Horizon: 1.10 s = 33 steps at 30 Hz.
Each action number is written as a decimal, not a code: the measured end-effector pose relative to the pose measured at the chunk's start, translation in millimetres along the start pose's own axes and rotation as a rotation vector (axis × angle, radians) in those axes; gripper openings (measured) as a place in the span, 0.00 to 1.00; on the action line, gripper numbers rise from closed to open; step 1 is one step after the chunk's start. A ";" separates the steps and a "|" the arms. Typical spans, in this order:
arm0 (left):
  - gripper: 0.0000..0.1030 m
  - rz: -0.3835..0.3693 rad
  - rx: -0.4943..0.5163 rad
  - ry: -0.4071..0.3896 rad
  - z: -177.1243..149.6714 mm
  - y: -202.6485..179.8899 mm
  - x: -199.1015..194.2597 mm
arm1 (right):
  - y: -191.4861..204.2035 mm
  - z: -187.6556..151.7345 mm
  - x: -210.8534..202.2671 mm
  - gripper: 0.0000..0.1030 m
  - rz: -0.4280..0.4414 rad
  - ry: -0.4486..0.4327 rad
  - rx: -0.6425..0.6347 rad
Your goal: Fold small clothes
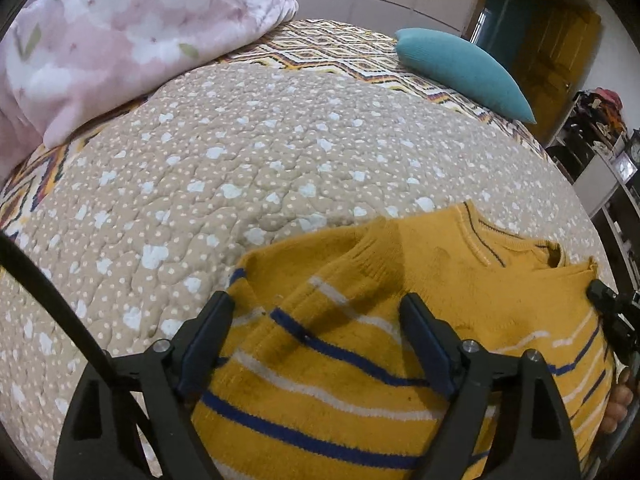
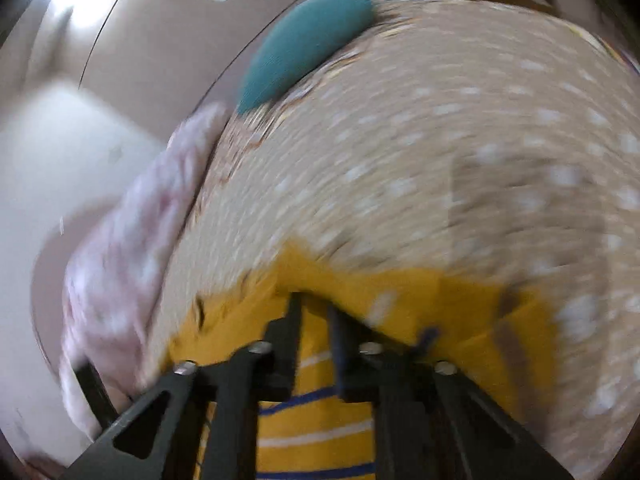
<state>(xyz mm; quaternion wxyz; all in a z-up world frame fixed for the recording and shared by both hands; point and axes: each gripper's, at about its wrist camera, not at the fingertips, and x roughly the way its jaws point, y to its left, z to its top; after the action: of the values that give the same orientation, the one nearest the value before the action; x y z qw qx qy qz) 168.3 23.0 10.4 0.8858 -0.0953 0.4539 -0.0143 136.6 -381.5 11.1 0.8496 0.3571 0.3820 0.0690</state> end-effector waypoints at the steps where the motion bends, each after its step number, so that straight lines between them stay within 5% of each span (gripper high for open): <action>1: 0.83 -0.002 0.000 0.000 -0.1 0.4 0.0 | -11.8 2.9 -4.6 0.04 0.016 -0.028 0.053; 5: 0.84 0.007 0.008 0.015 2.1 1.1 0.5 | -27.4 4.7 -14.6 0.05 0.007 -0.073 0.128; 7: 0.84 0.025 0.012 0.034 3.0 3.9 -5.0 | -22.2 4.8 -25.9 0.09 -0.064 -0.075 0.081; 8: 0.84 0.033 0.004 0.038 3.8 7.7 -9.8 | -15.8 4.2 -27.8 0.24 -0.103 -0.076 0.048; 10: 0.84 0.058 -0.029 0.019 2.6 20.0 -25.4 | -4.0 3.4 -47.3 0.39 -0.178 -0.093 -0.051; 12: 0.84 0.090 -0.068 -0.010 -0.4 36.3 -43.8 | 6.6 -1.2 -73.7 0.40 -0.214 -0.111 -0.131; 17: 0.84 0.079 -0.130 -0.050 -15.7 59.0 -80.5 | 7.9 -18.0 -126.7 0.40 -0.174 -0.110 -0.191; 21: 0.84 0.027 -0.119 -0.064 -33.2 47.1 -99.2 | 37.2 -49.4 -127.6 0.40 -0.115 -0.062 -0.267; 27: 0.84 -0.023 -0.009 -0.063 -62.7 -1.2 -97.7 | 84.9 -100.7 -87.5 0.40 0.012 0.067 -0.397; 30: 0.84 0.067 0.076 -0.086 -71.0 -20.4 -82.6 | 96.1 -121.9 -51.2 0.40 0.070 0.158 -0.412; 33: 0.89 0.089 0.088 -0.111 -78.5 -19.4 -74.0 | 85.2 -131.5 -36.4 0.40 0.035 0.169 -0.406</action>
<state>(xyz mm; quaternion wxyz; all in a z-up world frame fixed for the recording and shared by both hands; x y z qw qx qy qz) 62.7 0.0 28.6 0.9126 -0.0369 0.4070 0.0105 32.6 -260.2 29.5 0.8677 0.1782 0.4239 0.1889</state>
